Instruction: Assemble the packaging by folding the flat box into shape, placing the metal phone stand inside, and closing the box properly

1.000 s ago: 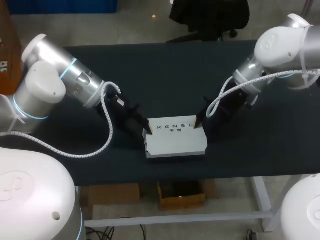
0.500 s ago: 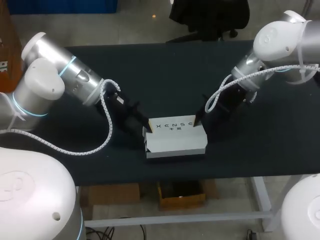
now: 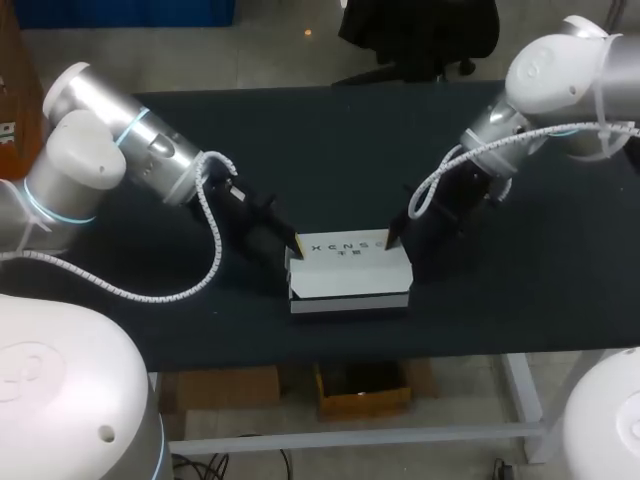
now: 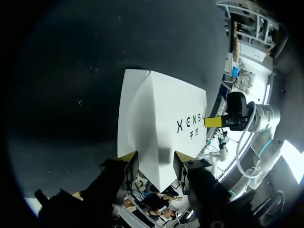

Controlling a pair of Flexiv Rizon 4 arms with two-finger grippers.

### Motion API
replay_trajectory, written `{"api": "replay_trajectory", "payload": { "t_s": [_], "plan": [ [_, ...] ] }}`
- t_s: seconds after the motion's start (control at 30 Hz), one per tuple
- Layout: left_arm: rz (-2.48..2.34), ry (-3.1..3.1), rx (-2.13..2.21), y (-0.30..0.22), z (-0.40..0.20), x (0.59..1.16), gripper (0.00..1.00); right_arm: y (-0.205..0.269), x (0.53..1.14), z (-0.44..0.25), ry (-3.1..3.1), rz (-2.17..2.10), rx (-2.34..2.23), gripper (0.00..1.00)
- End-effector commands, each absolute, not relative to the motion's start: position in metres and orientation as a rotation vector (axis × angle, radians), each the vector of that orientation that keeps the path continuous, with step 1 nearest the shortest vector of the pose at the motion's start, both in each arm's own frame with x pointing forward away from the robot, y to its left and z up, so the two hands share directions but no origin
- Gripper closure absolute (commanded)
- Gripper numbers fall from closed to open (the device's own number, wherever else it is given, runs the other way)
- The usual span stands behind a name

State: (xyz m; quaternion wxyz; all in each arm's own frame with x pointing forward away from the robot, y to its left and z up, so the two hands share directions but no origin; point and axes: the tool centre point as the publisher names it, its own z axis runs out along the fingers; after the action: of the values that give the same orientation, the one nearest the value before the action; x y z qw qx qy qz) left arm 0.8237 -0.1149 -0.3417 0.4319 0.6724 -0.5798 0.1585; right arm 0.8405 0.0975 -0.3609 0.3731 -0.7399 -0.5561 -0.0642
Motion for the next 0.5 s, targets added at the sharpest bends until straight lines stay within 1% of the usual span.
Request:
{"api": "replay_trajectory", "payload": {
  "t_s": [0.03,0.5],
  "plan": [
    [0.385,-1.441,1.661,-0.1160,-0.3420,0.8277,0.53,0.1011,0.8453,-0.3607,-1.423,-0.151,-1.884,0.53],
    [0.360,-1.422,1.633,-0.1156,-0.3340,0.8311,0.55,0.1058,0.8498,-0.3554,-1.413,-0.129,-1.883,0.53]
  ]
}}
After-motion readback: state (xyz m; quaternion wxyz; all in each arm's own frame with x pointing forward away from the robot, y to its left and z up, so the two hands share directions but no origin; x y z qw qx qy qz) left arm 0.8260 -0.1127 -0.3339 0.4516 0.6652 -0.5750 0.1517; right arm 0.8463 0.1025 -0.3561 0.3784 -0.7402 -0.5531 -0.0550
